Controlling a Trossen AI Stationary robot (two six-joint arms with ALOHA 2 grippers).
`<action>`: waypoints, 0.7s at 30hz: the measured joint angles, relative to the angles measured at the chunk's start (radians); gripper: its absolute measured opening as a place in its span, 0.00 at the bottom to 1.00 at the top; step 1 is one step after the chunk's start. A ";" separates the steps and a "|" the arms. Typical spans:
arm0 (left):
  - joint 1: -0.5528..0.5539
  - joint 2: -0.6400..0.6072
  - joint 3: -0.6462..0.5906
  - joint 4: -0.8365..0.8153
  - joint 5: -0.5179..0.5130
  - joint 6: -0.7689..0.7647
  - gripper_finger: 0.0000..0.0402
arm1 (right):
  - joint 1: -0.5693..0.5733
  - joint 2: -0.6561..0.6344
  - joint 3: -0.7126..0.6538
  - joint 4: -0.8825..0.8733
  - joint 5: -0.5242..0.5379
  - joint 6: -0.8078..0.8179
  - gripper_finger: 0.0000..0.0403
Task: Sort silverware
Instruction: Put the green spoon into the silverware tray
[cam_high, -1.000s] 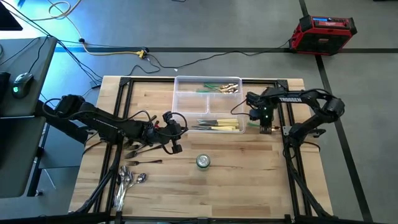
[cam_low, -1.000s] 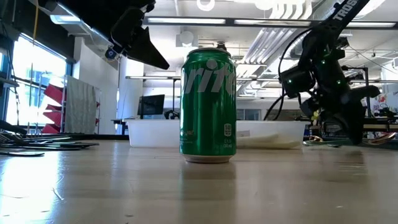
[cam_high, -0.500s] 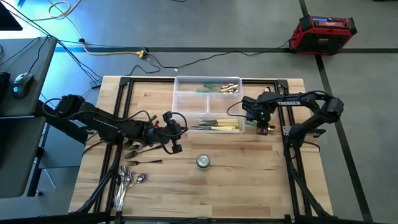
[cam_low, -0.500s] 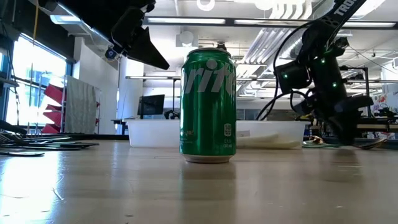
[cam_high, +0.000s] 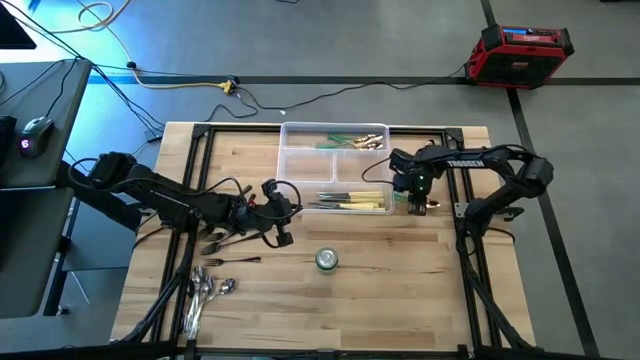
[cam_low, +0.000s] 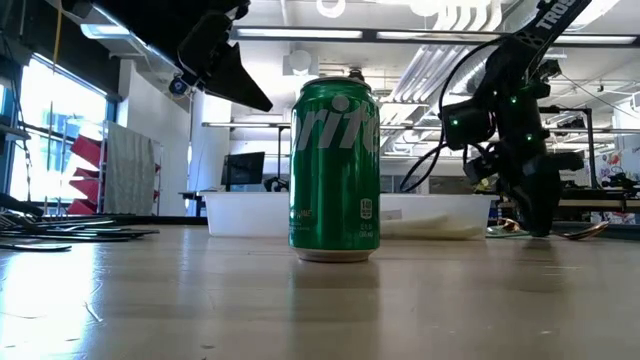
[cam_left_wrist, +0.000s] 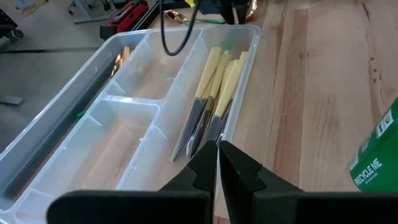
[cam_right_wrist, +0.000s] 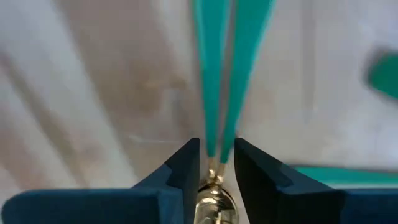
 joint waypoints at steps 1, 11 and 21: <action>0.000 0.000 0.000 0.000 0.000 0.000 0.00 | 0.006 0.000 -0.004 0.003 0.006 -0.001 0.21; 0.000 0.000 0.000 -0.004 0.005 -0.001 0.00 | 0.059 -0.001 -0.015 0.014 0.071 0.006 0.23; 0.000 0.000 0.000 -0.004 0.005 -0.001 0.00 | 0.065 0.001 0.039 -0.128 -0.156 -0.025 0.23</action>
